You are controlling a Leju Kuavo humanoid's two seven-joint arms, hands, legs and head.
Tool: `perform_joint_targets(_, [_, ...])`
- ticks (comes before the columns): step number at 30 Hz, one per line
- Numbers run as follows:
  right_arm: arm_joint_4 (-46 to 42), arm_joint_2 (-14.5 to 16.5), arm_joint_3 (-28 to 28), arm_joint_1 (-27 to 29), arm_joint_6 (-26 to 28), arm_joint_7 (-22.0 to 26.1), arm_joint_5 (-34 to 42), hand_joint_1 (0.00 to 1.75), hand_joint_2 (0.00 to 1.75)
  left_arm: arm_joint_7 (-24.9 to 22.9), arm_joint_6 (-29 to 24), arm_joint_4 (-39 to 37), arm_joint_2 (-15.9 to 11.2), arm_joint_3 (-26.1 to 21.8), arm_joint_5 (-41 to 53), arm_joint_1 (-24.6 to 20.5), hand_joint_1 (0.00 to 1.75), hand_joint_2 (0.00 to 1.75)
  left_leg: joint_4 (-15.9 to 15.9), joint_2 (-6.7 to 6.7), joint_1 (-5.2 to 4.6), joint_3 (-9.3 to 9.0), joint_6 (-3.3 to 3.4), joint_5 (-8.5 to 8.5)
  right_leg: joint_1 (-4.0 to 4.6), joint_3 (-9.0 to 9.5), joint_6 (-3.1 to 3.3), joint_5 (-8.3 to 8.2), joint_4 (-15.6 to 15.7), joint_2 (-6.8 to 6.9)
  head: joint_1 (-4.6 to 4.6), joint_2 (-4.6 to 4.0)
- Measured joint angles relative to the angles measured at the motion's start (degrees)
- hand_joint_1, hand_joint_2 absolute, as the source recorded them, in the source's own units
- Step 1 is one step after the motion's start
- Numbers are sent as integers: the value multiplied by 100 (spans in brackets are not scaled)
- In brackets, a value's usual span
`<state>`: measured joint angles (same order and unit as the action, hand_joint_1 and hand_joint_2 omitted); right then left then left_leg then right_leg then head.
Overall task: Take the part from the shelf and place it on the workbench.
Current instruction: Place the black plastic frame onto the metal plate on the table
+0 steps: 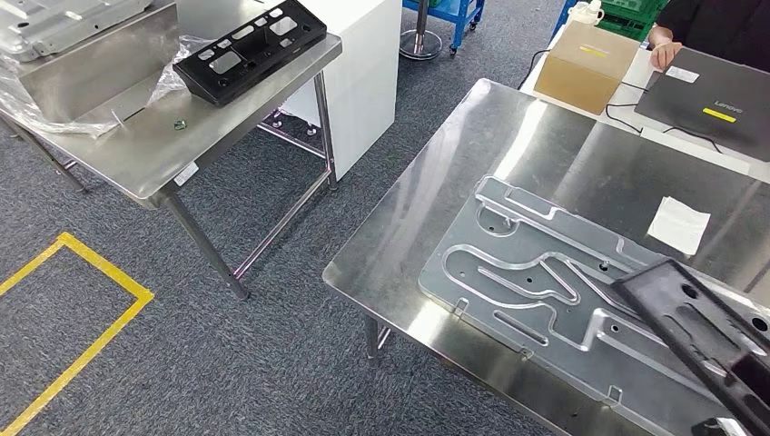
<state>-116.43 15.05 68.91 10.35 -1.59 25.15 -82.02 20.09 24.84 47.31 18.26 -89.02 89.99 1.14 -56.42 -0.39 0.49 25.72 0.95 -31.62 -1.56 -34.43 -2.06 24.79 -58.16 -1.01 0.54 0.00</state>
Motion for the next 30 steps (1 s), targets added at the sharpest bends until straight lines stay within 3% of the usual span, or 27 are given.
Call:
perform_joint_targets(4, [-120,148,912,-452,-74,298,-107,175,175,0,-28,3,1,-15,0,-20,0,175,22,5,0,-34,-6,-4,-1,20,7,10,0,-2,-1,0])
perform_joint_targets(7, [-172,200,1293,-651,-87,362,-134,175,175,0,-36,3,1,-17,1,-35,0,175,34,5,0,-52,-9,-5,0,33,13,16,0,-2,0,0])
perform_joint_targets(12, [-202,239,1548,-864,-47,539,-156,175,175,7,-64,3,1,-14,0,-43,0,175,45,8,0,-64,-11,-4,0,37,17,19,0,-5,-1,0])
perform_joint_targets(16, [-195,236,1445,-961,330,532,-277,175,175,13,-143,2,1,13,1,-45,0,175,49,6,2,-67,-14,-2,0,45,22,22,-1,-1,1,0])
perform_joint_targets(18, [-169,195,1111,-855,615,143,-326,175,175,13,-185,-2,-2,43,1,-44,0,175,50,5,3,-67,-15,-2,0,48,24,23,-2,1,0,0])
perform_joint_targets(21, [-61,-76,168,-472,1013,-920,-394,175,175,5,-267,-34,-26,125,2,-43,0,175,51,5,3,-67,-15,-2,-3,50,24,24,-3,-1,-1,0])
perform_joint_targets(25, [258,-894,-1598,-13,1225,-2625,-463,175,175,-20,-409,-180,-122,284,1,-49,0,175,52,16,0,-76,-18,-4,-9,51,24,23,-3,-15,-1,0])
perform_joint_targets(30, [781,-1948,-3666,32,1250,-3775,-603,175,175,35,-641,-422,-267,484,-10,-58,0,175,51,19,-3,-84,-21,-3,-10,55,23,22,-3,-15,-2,0])
